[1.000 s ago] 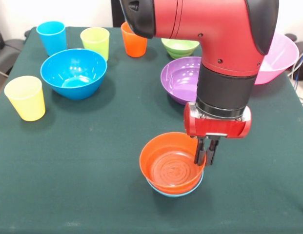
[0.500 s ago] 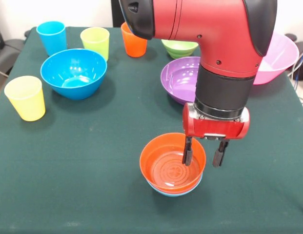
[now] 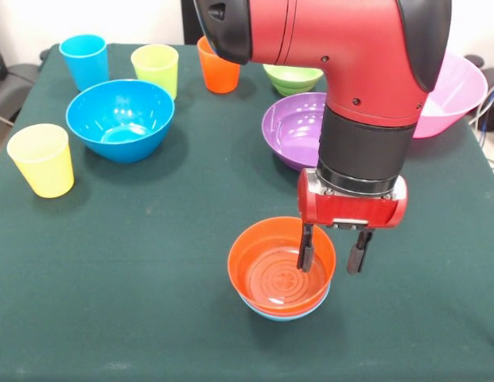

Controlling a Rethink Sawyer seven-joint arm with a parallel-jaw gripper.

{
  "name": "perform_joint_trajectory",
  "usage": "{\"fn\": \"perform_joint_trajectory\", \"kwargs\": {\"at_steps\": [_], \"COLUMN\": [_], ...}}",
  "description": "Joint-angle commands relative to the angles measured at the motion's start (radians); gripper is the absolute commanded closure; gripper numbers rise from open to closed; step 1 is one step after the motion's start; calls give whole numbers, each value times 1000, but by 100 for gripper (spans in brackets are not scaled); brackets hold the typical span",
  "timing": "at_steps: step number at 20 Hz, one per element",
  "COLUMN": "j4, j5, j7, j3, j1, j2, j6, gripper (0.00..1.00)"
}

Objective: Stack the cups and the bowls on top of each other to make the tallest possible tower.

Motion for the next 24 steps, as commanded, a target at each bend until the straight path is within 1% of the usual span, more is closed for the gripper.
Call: {"fn": "perform_joint_trajectory", "kwargs": {"at_steps": [1,5,14,17,24], "j4": [75,132,168,178,186], "j5": [9,23,52,60,59], "j7": [112,101,74,79,86], "j3": [38,36,35,31,27], "j1": [16,17,14,17,18], "j2": [-13,-83,-158,-165,-145], "j6": [-31,17,97,98,52], "gripper": [0,0,0,0,0]}}
